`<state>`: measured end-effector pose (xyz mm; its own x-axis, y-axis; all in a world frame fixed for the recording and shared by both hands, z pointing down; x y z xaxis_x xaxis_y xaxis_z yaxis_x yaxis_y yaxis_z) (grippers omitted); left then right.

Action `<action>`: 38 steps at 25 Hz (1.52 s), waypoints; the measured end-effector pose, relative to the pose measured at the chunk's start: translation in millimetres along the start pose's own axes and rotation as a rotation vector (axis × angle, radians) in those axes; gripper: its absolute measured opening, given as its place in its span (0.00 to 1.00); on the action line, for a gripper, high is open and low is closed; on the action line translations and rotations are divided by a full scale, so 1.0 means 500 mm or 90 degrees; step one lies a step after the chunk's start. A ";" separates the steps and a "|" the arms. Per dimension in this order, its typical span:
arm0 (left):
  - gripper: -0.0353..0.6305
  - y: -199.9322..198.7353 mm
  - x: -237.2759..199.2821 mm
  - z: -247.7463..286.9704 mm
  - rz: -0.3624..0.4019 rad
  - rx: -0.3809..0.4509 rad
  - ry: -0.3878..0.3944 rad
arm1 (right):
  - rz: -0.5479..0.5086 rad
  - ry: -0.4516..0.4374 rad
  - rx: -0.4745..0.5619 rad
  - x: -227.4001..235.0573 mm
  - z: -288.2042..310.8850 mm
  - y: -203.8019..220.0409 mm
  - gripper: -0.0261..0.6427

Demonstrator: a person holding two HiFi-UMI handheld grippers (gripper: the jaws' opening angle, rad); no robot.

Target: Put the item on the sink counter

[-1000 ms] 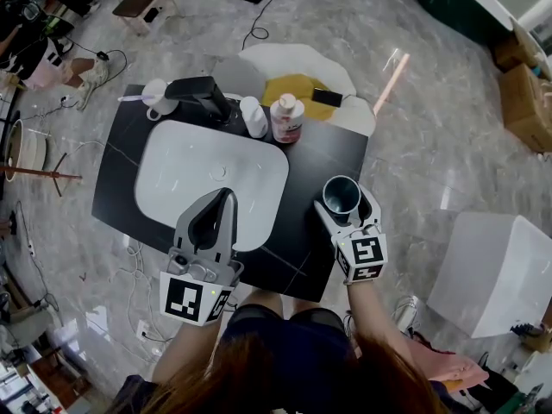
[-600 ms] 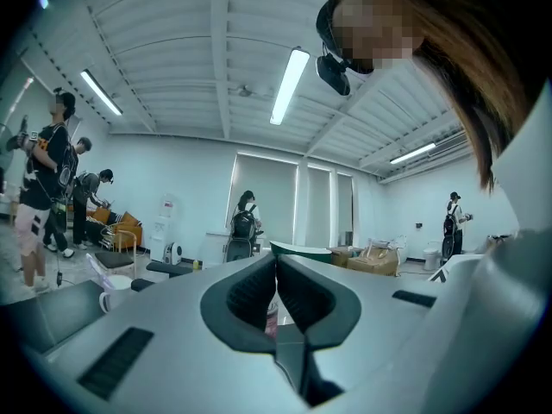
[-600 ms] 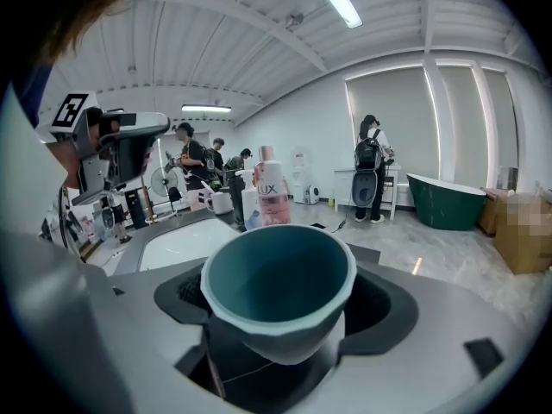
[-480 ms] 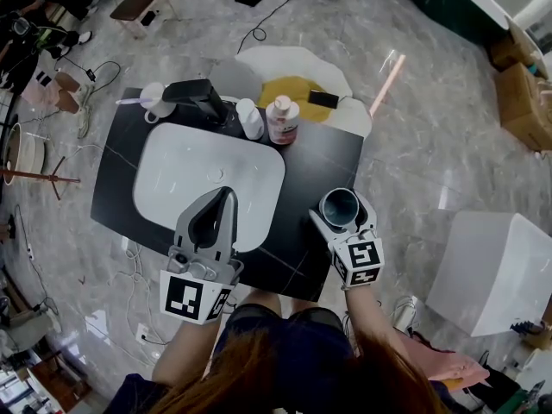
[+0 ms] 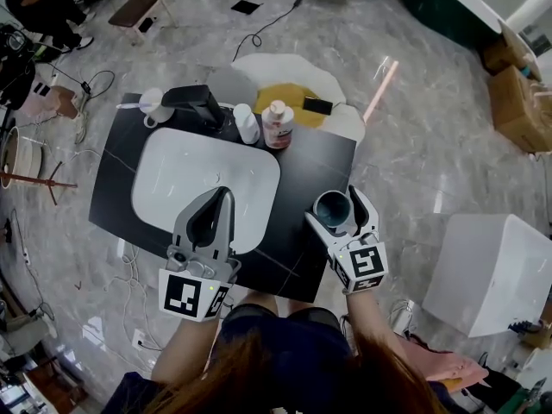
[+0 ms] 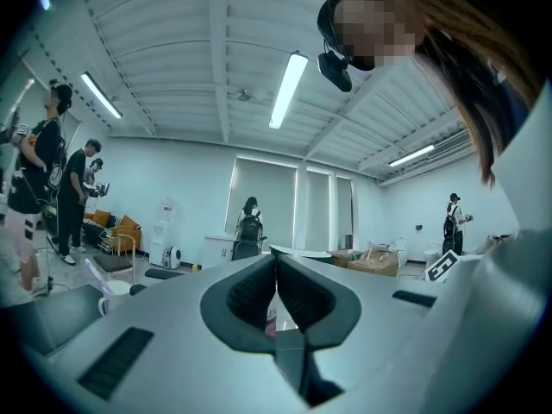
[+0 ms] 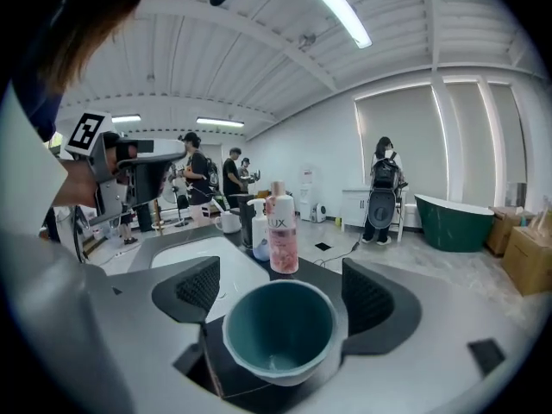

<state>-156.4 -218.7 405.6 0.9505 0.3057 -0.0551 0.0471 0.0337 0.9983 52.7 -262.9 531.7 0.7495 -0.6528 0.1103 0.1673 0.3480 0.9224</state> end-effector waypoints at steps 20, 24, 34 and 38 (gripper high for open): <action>0.09 -0.108 0.010 0.012 0.024 0.068 0.008 | 0.004 0.047 0.241 0.017 -0.167 -0.265 0.08; 0.09 -0.135 0.018 0.010 0.027 0.087 0.011 | 0.001 0.037 0.269 0.007 -0.195 -0.315 0.06; 0.09 -0.191 0.050 -0.012 0.037 0.113 0.025 | 0.012 0.023 0.323 -0.028 -0.261 -0.403 0.06; 0.09 -0.203 0.050 -0.017 0.042 0.119 0.023 | 0.011 0.025 0.331 -0.031 -0.275 -0.415 0.06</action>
<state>-139.9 -206.2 302.7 0.9420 0.3353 0.0127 0.0450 -0.1639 0.9855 94.6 -232.6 287.5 0.7743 -0.6209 0.1223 -0.1779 -0.0281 0.9837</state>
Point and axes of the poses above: the fingertips, and each gripper's own axes: z forward along the fingers, x to its right, y out of its underside, the point moved 4 cm from there along -z, backward along the fingers, and after that the axes turned 2 degrees about z, right-handed, at the moved point
